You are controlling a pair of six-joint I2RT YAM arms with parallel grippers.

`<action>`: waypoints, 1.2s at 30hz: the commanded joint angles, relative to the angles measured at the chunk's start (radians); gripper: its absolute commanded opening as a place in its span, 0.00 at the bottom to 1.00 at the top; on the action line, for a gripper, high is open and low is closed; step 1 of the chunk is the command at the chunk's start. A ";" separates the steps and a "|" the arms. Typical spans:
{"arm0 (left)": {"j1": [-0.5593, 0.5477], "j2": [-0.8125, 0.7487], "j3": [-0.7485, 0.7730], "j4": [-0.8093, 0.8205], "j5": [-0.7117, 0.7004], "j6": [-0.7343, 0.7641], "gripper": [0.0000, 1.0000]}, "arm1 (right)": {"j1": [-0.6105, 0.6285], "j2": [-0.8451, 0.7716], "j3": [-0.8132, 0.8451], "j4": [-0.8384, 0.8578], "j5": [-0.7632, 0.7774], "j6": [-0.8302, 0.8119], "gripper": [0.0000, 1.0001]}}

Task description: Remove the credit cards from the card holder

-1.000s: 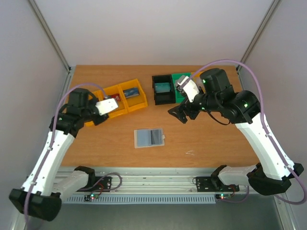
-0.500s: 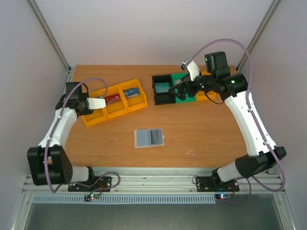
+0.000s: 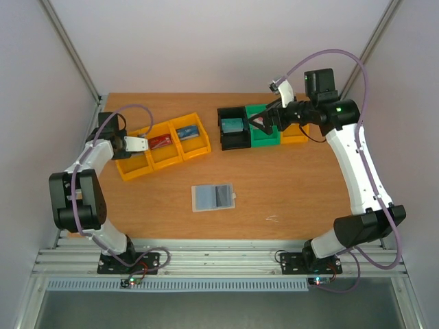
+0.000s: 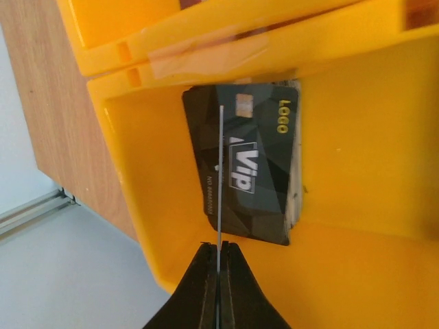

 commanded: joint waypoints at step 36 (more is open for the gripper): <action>0.021 0.106 0.345 -0.561 0.354 -0.581 0.55 | -0.007 -0.010 0.059 -0.059 -0.163 -0.072 0.98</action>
